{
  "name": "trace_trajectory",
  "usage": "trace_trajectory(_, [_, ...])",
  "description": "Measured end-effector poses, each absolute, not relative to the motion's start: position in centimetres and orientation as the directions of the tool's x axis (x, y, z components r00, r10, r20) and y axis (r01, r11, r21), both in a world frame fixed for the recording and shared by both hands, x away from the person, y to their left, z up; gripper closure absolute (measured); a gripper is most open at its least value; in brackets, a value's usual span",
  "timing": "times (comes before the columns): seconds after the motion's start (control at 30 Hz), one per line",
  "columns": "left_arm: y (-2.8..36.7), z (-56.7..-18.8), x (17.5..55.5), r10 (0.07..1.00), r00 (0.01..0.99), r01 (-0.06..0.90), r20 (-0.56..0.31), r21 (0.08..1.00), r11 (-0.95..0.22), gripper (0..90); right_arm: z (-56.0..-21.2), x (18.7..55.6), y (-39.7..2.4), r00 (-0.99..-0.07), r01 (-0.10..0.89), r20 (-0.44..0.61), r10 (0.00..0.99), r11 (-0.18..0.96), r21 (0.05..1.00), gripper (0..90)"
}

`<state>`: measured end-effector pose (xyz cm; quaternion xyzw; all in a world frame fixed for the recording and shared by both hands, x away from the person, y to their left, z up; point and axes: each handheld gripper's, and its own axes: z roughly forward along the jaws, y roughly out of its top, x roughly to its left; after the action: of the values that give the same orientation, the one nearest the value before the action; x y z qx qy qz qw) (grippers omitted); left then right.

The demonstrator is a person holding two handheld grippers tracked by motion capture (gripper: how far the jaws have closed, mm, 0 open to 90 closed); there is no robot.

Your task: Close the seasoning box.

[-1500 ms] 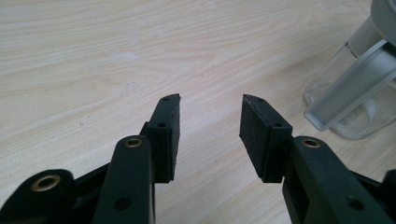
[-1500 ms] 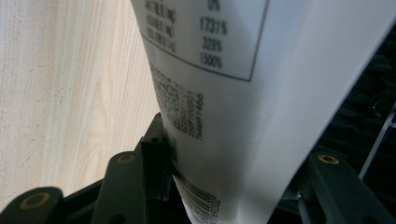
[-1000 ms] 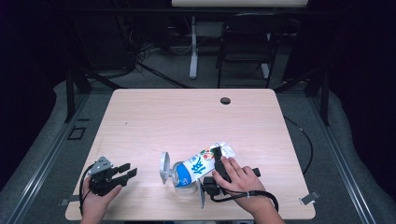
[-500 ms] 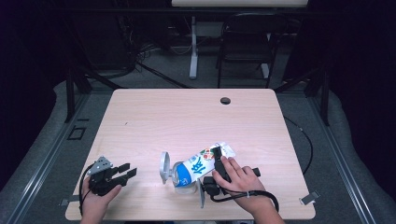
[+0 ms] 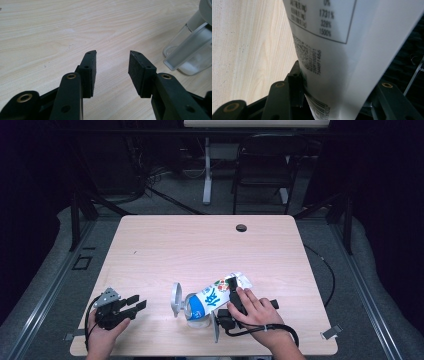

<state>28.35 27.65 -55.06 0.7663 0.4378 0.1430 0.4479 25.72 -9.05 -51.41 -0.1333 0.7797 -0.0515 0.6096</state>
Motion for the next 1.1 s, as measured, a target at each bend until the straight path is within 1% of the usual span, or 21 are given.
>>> trace_trajectory(1.1, [27.74,-55.08,28.4,0.799,0.576,0.544,-0.174,0.811,-0.216,58.5,-51.4,25.77,-9.02,-0.21,-0.151,-0.934,-0.289,0.953,-0.261,51.8])
